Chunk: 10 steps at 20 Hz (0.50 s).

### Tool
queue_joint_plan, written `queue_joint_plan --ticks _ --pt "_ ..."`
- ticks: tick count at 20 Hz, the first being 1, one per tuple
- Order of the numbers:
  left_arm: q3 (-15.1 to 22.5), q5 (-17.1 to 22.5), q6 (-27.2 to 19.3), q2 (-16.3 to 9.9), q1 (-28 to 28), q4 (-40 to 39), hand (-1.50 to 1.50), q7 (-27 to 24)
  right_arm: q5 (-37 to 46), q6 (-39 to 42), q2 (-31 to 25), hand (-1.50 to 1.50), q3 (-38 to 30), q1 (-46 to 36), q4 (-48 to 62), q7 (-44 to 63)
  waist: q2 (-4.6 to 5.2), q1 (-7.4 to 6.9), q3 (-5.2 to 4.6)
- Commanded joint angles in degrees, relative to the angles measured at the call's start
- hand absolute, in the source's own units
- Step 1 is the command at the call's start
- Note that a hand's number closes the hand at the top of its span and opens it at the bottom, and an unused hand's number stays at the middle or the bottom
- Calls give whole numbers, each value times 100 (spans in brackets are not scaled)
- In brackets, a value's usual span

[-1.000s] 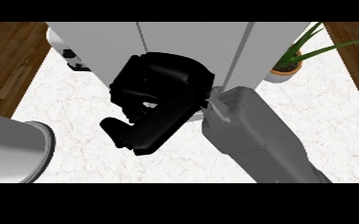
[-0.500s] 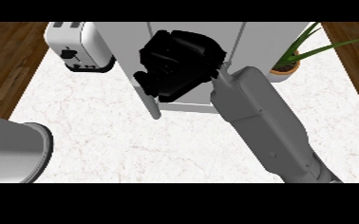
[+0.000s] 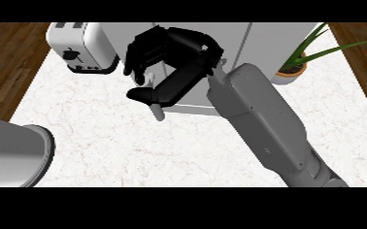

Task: Pick up the bottled water, place it into the cabinet and close the cabinet

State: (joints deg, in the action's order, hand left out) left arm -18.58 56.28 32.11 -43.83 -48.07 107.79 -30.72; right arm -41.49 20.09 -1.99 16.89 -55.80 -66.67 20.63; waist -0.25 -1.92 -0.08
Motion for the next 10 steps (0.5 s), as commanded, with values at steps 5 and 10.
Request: queue_joint_plan --ticks 5,10 --pt "-322 52 31 1 208 -213 -150 66 669 -821 -342 -150 -801 -918 480 -632 63 20 2" --pt "-150 -263 31 189 408 -274 -150 110 739 -863 -211 -150 -816 -982 644 -772 85 51 -3"
